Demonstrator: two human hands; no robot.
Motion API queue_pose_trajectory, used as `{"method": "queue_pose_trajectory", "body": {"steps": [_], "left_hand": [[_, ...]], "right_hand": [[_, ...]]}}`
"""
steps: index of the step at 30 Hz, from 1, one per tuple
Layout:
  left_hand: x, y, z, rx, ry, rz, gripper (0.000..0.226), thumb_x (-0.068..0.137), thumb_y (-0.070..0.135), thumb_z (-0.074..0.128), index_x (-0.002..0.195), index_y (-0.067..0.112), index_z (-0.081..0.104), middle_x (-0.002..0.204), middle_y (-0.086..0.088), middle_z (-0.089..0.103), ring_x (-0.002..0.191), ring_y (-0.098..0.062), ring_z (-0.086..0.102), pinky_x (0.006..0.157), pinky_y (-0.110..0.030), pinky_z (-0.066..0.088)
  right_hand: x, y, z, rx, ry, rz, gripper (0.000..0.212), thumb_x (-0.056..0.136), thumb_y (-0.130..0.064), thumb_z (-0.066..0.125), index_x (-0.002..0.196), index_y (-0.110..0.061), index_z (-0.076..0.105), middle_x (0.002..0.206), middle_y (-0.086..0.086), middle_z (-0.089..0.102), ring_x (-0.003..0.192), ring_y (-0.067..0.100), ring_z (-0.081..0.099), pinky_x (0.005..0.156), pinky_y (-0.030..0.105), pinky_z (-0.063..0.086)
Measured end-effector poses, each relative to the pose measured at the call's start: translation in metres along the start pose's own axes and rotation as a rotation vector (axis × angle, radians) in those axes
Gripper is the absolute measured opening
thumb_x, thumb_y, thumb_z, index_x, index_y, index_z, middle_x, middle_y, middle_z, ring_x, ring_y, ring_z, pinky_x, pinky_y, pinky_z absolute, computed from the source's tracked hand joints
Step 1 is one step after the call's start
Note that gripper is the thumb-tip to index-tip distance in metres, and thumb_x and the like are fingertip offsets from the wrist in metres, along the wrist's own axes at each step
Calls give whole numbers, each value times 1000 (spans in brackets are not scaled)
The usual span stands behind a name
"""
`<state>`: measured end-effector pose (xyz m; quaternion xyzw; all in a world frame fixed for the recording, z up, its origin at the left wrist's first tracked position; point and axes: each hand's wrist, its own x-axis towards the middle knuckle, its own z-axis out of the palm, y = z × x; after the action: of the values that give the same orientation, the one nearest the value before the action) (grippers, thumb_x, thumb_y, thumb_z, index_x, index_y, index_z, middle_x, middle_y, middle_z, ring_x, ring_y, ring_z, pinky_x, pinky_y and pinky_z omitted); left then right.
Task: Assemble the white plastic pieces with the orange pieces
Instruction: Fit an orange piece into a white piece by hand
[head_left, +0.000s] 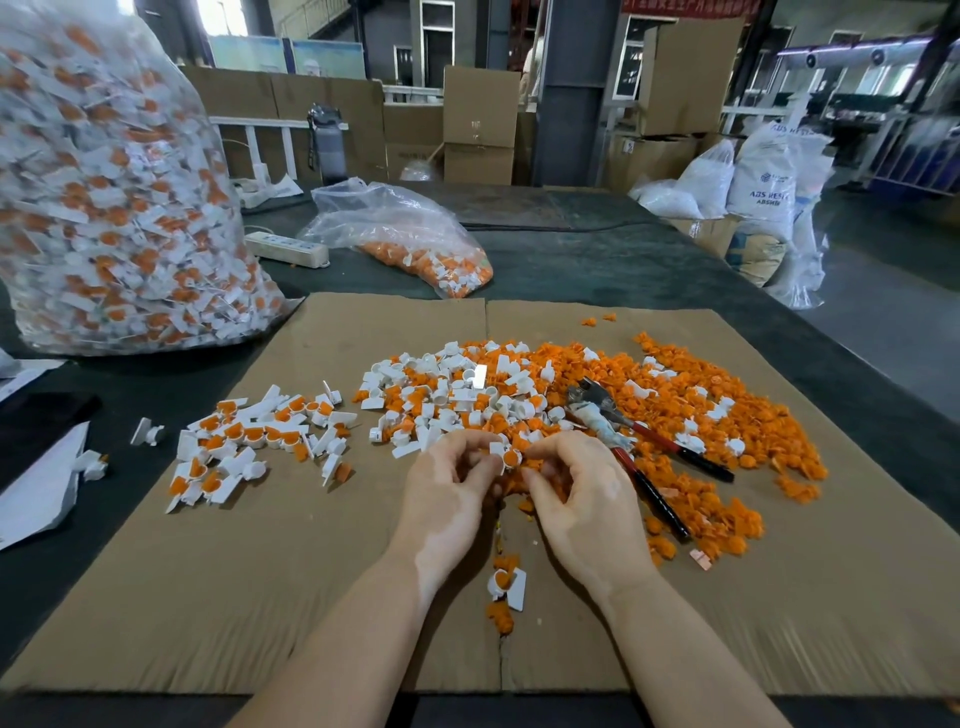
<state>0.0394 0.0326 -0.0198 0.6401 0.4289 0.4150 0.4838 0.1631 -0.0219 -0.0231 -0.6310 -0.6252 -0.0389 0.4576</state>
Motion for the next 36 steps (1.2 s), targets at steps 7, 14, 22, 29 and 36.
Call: {"method": "queue_pose_trajectory", "body": {"steps": [7, 14, 22, 29, 36], "left_hand": [[0, 0, 0, -29, -22, -12, 17, 91, 10, 58, 91, 26, 64, 76, -6, 65, 65, -10, 62, 72, -35, 53], [0, -1, 0, 23, -37, 19, 11, 91, 17, 59, 93, 27, 64, 81, -2, 67, 71, -7, 62, 62, -12, 48], [-2, 0, -2, -33, -46, 30, 10, 89, 19, 62, 98, 22, 63, 81, -9, 66, 74, -17, 64, 65, -23, 53], [-2, -1, -2, -20, -50, 34, 10, 89, 20, 61, 99, 21, 63, 78, -4, 65, 68, -8, 63, 64, -19, 54], [-2, -1, -1, -13, -46, 36, 9, 89, 21, 61, 98, 24, 62, 79, -4, 66, 70, -10, 64, 64, -21, 55]], "right_hand": [[1, -1, -1, -1, -31, -52, 24, 79, -8, 72, 101, -14, 69, 82, -11, 54, 83, 5, 49, 79, 12, 40], [2, -1, -3, 11, -49, -60, 23, 81, -6, 70, 103, -13, 71, 83, -10, 53, 85, 8, 50, 80, 17, 41], [1, -1, -2, 12, -56, -47, 25, 81, -9, 70, 105, -15, 70, 87, -8, 58, 89, 7, 52, 83, 11, 40], [2, -1, -2, 8, -47, -48, 21, 81, -10, 71, 101, -14, 70, 86, -7, 59, 88, 8, 53, 80, 17, 45], [1, -1, -3, 22, -43, -65, 23, 80, -12, 72, 102, -14, 70, 87, -7, 60, 88, 9, 54, 82, 17, 44]]}}
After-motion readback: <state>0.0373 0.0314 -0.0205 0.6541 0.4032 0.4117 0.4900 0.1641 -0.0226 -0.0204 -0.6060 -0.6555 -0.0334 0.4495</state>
